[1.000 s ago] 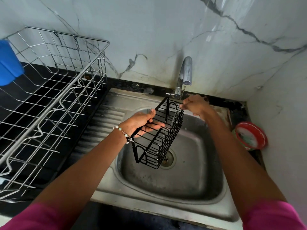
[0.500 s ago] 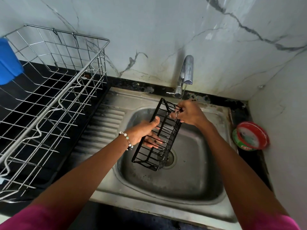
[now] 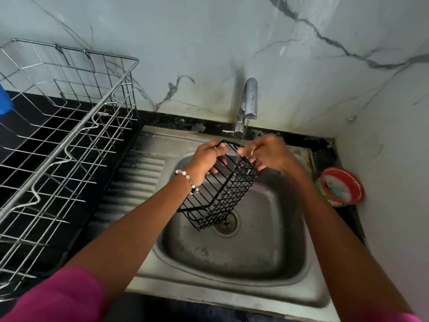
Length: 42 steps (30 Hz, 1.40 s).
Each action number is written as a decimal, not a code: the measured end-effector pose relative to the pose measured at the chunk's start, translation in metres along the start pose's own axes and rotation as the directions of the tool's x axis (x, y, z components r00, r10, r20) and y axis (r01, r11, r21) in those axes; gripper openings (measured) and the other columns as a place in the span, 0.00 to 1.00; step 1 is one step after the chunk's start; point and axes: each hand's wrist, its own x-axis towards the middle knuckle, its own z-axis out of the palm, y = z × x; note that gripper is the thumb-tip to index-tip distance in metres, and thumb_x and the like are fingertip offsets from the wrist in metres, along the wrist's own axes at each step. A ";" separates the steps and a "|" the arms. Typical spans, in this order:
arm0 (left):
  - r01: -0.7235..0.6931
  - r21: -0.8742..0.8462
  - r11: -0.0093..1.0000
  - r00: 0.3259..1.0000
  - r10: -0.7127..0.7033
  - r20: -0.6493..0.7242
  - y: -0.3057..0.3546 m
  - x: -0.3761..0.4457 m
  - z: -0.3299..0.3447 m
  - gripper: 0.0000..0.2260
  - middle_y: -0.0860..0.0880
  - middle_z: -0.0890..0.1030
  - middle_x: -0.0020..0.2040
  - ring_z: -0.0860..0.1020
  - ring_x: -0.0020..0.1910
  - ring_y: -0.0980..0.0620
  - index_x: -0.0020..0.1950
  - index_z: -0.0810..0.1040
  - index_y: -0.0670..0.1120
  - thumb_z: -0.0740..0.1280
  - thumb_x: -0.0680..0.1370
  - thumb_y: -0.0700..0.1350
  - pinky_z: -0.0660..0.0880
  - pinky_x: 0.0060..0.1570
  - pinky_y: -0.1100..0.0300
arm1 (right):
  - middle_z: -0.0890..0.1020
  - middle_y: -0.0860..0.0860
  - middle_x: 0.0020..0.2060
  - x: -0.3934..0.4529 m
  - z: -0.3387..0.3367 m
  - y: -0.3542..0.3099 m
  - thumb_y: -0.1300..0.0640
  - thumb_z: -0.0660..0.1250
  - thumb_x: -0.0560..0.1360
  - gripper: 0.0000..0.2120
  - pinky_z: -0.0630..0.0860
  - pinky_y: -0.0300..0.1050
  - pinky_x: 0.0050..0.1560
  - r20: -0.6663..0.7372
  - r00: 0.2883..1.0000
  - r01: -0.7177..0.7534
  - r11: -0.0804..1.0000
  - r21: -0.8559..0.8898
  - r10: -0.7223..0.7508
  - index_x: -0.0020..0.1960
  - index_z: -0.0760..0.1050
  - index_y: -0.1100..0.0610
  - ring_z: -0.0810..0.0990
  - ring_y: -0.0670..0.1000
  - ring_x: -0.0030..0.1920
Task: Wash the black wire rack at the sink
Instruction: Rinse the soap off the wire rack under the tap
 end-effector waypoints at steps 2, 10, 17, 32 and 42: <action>-0.023 -0.007 1.000 1.000 0.023 0.015 -0.002 0.002 0.003 0.07 0.51 0.78 0.35 0.73 0.22 0.63 0.46 0.77 0.48 0.62 0.82 0.46 0.63 0.18 0.69 | 0.83 0.55 0.44 0.007 -0.011 -0.001 0.56 0.70 0.74 0.08 0.81 0.53 0.50 -0.133 0.990 -0.045 0.999 0.030 0.048 0.48 0.79 0.60 0.83 0.53 0.41; 0.017 -0.053 0.998 1.000 -0.017 -0.003 -0.006 0.011 0.011 0.06 0.54 0.80 0.43 0.74 0.23 0.61 0.49 0.77 0.48 0.61 0.82 0.41 0.62 0.17 0.68 | 0.81 0.66 0.50 0.023 -0.026 -0.038 0.74 0.57 0.77 0.11 0.82 0.48 0.46 0.174 0.972 -0.234 0.716 0.658 0.158 0.55 0.75 0.73 0.83 0.60 0.49; 0.003 -0.118 0.993 0.999 -0.009 -0.049 -0.012 0.016 -0.001 0.07 0.51 0.76 0.33 0.74 0.22 0.59 0.48 0.77 0.48 0.61 0.82 0.43 0.62 0.19 0.68 | 0.81 0.69 0.50 0.029 -0.029 -0.046 0.73 0.52 0.79 0.13 0.81 0.53 0.50 0.289 0.944 -0.314 0.707 0.634 0.161 0.54 0.75 0.73 0.83 0.62 0.50; 0.016 -0.327 0.945 0.969 -0.096 -0.229 -0.028 0.024 -0.028 0.10 0.54 0.75 0.34 0.73 0.26 0.57 0.44 0.77 0.51 0.59 0.82 0.44 0.61 0.20 0.66 | 0.79 0.69 0.52 0.028 -0.027 -0.051 0.76 0.50 0.77 0.16 0.80 0.53 0.54 0.346 0.927 -0.342 0.691 0.636 0.141 0.56 0.73 0.74 0.81 0.64 0.53; 0.073 -0.401 0.913 0.959 -0.174 -0.222 -0.032 0.025 -0.036 0.13 0.54 0.72 0.32 0.70 0.24 0.59 0.42 0.77 0.52 0.57 0.82 0.44 0.60 0.21 0.66 | 0.79 0.69 0.51 0.033 -0.023 -0.041 0.74 0.52 0.77 0.13 0.81 0.52 0.52 0.260 0.938 -0.339 0.769 0.542 0.230 0.51 0.75 0.72 0.82 0.62 0.51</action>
